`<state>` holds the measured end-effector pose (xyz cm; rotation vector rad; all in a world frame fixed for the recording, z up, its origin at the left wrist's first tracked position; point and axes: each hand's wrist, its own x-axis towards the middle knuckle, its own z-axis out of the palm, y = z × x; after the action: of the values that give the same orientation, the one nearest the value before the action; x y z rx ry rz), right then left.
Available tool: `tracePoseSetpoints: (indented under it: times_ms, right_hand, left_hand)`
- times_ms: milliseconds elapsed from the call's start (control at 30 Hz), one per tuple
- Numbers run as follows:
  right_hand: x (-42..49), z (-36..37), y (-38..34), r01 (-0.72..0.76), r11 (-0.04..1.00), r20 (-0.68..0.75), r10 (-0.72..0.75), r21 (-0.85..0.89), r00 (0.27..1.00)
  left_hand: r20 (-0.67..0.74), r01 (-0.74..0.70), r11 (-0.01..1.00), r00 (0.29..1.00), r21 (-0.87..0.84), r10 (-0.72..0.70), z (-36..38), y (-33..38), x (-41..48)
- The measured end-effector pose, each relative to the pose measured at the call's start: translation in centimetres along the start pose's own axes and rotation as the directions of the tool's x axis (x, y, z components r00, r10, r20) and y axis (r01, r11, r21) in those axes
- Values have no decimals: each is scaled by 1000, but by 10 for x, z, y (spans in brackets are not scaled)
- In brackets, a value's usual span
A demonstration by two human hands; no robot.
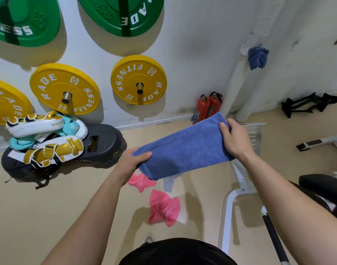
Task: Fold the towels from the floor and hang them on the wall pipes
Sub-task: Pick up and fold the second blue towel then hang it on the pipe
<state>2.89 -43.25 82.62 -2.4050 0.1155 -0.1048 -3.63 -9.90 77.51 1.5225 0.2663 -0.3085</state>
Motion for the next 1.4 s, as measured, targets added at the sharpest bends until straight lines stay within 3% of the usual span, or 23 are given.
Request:
tracePoseSetpoints:
  times_ms: [133,233,367,467,567,733,900,1033,1233,1400]
  right_hand:
    - [-13,6,14,-77,996,5,76,38,997]
    - [-19,13,8,-86,995,1,86,52,996]
    - [-26,24,-3,-53,995,8,53,88,999]
    - [-28,25,-11,-27,986,8,26,163,1000]
    - [-29,23,-20,24,983,34,-30,182,999]
    - [-24,25,-12,-17,996,-18,18,88,1000]
    - [-26,32,19,-149,984,-34,147,-97,989]
    - [-32,39,33,-187,962,-44,181,-198,982]
    - [-40,50,37,-199,965,-77,189,-168,979]
    - [-61,59,31,-184,982,-84,181,-33,980]
  left_hand:
    - [-19,63,997,998,-45,-64,-5,-8,5]
    - [-238,93,996,967,-11,-93,6,-22,13]
    - [-518,187,966,853,180,-69,31,-37,17]
    - [-588,280,897,808,342,-28,44,-45,15]
    - [-631,308,874,775,376,-1,48,-49,17]
    - [-558,206,845,821,493,125,40,-52,16]
    - [-505,226,876,863,426,23,32,-53,20]
    - [-485,192,891,874,412,36,33,-57,21]
    - [-476,122,880,870,458,127,45,-46,17]
    - [-420,65,861,890,504,178,52,-40,21]
